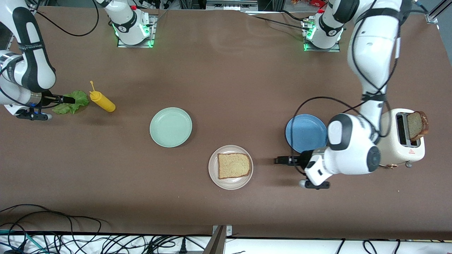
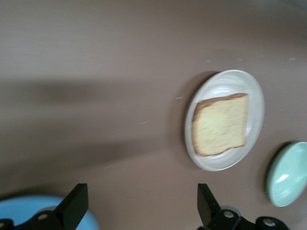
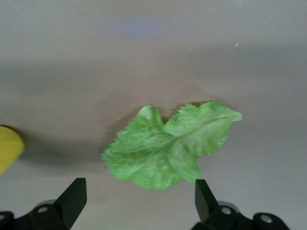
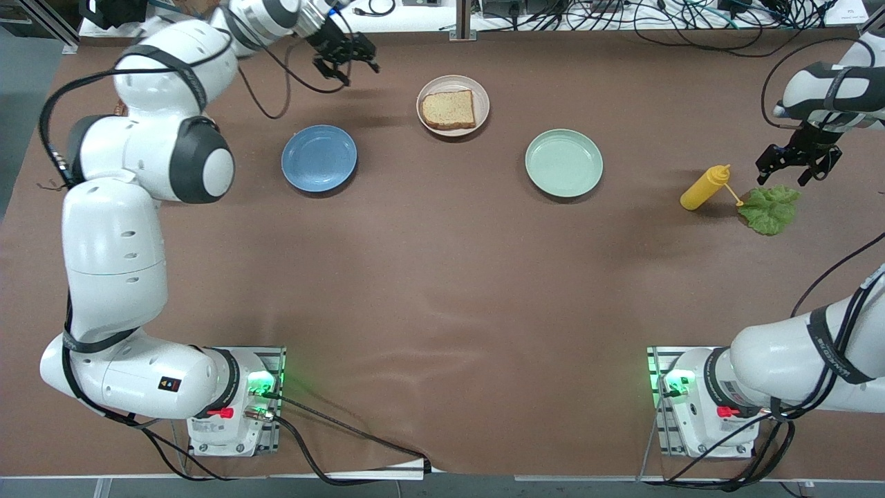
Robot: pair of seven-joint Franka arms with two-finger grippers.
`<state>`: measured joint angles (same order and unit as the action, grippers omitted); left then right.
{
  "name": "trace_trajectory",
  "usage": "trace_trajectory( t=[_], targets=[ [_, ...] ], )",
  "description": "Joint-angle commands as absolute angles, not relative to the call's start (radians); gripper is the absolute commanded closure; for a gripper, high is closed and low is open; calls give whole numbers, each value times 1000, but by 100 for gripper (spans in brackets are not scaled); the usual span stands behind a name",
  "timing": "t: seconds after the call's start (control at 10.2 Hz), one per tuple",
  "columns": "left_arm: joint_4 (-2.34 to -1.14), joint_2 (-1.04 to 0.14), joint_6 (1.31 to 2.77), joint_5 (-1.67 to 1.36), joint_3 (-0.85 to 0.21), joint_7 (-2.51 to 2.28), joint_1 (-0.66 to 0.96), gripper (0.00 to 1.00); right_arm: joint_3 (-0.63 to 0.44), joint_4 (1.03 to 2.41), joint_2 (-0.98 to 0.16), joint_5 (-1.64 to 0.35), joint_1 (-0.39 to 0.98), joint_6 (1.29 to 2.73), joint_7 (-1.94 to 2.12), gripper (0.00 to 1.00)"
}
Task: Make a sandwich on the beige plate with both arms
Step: 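Release the bread on the beige plate while the right gripper reaches the lettuce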
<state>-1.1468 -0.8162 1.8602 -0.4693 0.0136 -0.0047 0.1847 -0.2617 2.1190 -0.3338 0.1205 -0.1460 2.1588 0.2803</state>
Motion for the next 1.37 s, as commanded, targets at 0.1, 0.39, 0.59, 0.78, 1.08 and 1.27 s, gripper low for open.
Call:
trace_trajectory(
  t=[0.1, 0.39, 0.59, 0.78, 1.08, 1.27],
  targets=[
    [-1180, -683, 1679, -164, 12, -29, 109, 0, -262, 2134, -377, 170, -150, 2250, 308, 0],
    [-1180, -574, 1625, -2, 12, -28, 26, 0, -262, 2151, -410, 170, -158, 2293, 308, 0],
    [-1174, -537, 1589, 9, 12, -25, -50, 0, -262, 2152, -426, 170, -161, 2292, 311, 0],
    [-1170, -511, 1560, 15, 14, 24, -96, 0, -262, 2152, -437, 170, -161, 2290, 311, 0],
    [-1172, -509, 1559, 15, 75, 107, -109, 0, -262, 2152, -445, 170, -161, 2287, 311, 21],
    [-1172, -509, 1560, 14, 127, 179, -110, 0, -262, 2152, -445, 170, -163, 2286, 311, 58]
  ],
)
